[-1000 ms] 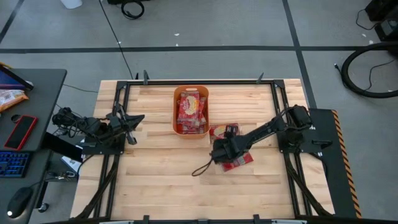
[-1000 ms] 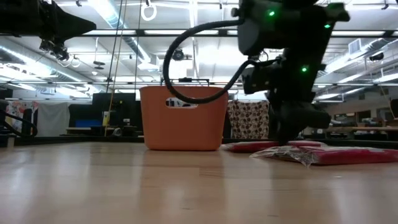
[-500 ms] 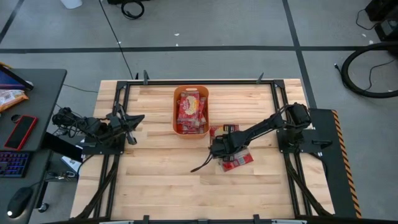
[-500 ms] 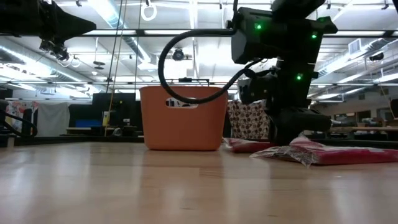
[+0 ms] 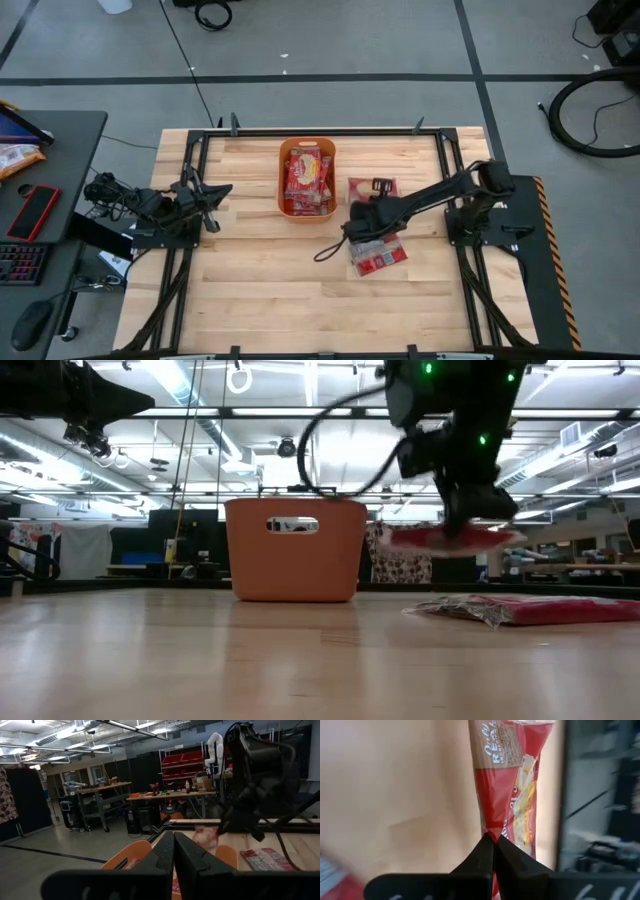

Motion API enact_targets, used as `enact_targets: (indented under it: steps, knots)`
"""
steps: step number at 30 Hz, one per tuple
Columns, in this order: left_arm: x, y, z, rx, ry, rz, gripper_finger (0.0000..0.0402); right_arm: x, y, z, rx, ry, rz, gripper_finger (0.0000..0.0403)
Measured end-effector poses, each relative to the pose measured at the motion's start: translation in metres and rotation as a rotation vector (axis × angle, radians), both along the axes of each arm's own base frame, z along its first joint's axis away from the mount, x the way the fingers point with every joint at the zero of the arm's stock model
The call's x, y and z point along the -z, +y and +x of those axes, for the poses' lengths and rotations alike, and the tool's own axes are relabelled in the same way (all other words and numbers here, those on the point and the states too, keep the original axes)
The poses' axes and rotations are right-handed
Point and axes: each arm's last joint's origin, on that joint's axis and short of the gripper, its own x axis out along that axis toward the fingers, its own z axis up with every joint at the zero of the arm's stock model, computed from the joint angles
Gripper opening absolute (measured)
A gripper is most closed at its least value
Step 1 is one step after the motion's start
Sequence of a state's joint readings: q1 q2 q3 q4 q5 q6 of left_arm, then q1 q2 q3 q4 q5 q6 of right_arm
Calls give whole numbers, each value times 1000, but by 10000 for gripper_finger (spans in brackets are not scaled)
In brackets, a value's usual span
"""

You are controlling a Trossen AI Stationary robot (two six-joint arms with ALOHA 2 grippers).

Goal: Sort popcorn bags into baskets
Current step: Put the top popcorn bag into the orange bin

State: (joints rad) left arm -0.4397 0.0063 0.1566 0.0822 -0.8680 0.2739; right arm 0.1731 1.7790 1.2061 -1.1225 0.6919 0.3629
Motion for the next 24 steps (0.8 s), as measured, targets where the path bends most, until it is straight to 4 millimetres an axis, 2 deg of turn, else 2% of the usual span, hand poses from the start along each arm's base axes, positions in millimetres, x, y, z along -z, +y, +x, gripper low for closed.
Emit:
enact_targets:
  steps: [5,10,15,24]
  knots:
    - [0,0,0,0,0,0,13,-28,-6,1,-136,-3,-199,9]
    - [0,0,0,0,0,0,13,-34,-5,14,-572,312,-280,5]
    - [0,0,0,0,0,0,13,-39,-18,32,-895,519,-347,7]
    - [0,0,0,0,0,-1,13,-54,-50,65,-1133,470,-501,6]
